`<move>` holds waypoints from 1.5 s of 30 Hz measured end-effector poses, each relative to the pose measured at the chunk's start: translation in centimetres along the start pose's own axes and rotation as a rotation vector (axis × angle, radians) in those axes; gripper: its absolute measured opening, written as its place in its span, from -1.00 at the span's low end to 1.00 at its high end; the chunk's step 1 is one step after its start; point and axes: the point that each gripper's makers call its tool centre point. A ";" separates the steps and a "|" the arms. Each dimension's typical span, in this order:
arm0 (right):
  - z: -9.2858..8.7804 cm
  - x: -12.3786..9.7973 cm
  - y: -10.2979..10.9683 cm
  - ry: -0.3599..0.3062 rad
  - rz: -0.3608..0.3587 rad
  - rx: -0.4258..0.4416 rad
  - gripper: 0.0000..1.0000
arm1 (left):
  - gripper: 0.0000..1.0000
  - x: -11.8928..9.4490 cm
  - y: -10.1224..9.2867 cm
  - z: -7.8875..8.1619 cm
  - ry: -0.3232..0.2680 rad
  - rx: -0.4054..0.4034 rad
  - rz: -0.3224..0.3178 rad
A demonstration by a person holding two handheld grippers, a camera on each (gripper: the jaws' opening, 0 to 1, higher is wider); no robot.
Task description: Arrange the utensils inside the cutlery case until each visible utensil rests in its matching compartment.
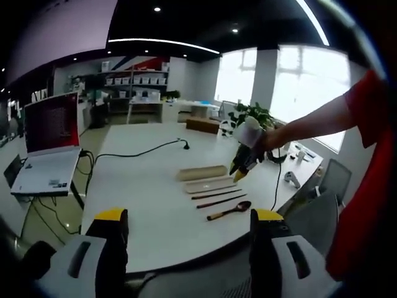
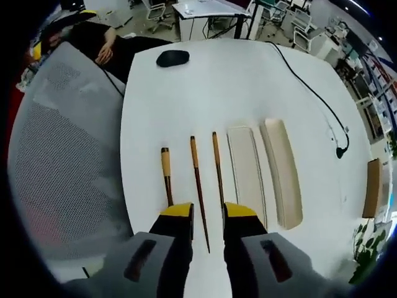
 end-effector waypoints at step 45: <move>-2.9 5.9 1.1 0.060 0.003 0.034 -0.68 | 0.67 -1.2 0.3 -1.0 -0.025 0.005 0.028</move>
Point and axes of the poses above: the point that each gripper's makers call its tool centre point, and the gripper's own axes: x roughly forward along the fingers, y roughly to its left, z roughly out of its top, and after that the axes turned 13 degrees about -y, right-handed
